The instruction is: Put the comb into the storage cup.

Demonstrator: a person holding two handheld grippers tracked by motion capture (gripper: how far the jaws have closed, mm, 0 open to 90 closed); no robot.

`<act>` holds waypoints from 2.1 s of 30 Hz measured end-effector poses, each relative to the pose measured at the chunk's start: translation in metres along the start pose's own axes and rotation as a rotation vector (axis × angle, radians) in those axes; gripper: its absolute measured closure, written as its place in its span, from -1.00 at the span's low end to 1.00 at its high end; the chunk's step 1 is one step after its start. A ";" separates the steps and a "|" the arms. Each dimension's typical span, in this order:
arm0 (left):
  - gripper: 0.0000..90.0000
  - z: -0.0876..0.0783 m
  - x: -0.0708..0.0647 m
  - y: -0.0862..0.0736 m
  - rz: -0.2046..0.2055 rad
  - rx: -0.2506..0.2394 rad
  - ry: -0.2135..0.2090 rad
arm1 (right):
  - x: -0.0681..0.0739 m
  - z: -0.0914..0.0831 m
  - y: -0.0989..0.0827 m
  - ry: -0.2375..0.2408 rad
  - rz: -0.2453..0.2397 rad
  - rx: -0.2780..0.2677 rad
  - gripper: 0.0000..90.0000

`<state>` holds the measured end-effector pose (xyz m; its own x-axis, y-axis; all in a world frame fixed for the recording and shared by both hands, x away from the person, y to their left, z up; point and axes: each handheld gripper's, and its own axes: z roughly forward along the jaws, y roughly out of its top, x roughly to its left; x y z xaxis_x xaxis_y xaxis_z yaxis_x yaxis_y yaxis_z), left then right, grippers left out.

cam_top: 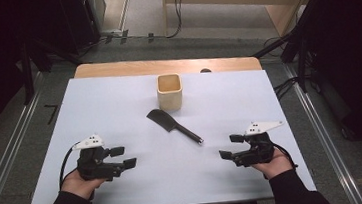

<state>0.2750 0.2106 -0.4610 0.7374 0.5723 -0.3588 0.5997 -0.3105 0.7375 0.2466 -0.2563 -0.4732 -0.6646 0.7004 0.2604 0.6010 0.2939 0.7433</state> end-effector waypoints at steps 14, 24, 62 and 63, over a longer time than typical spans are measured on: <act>-0.40 0.000 0.000 0.000 -0.005 -0.003 0.004 | 0.000 0.016 0.017 -0.034 -0.006 -0.004 -0.57; -0.40 0.000 0.001 0.000 -0.007 0.001 0.002 | 0.000 0.027 0.027 -0.037 -0.010 -0.010 -0.57; -0.40 -0.001 0.002 0.000 -0.009 -0.003 -0.002 | -0.002 0.080 0.069 -0.061 -0.013 -0.008 -0.56; -0.40 -0.001 0.002 0.000 -0.009 -0.003 -0.001 | -0.002 0.081 0.070 -0.059 -0.014 -0.009 -0.56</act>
<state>0.2763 0.2119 -0.4609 0.7324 0.5742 -0.3660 0.6055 -0.3034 0.7357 0.3262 -0.1842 -0.4715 -0.6451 0.7337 0.2133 0.5876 0.2979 0.7523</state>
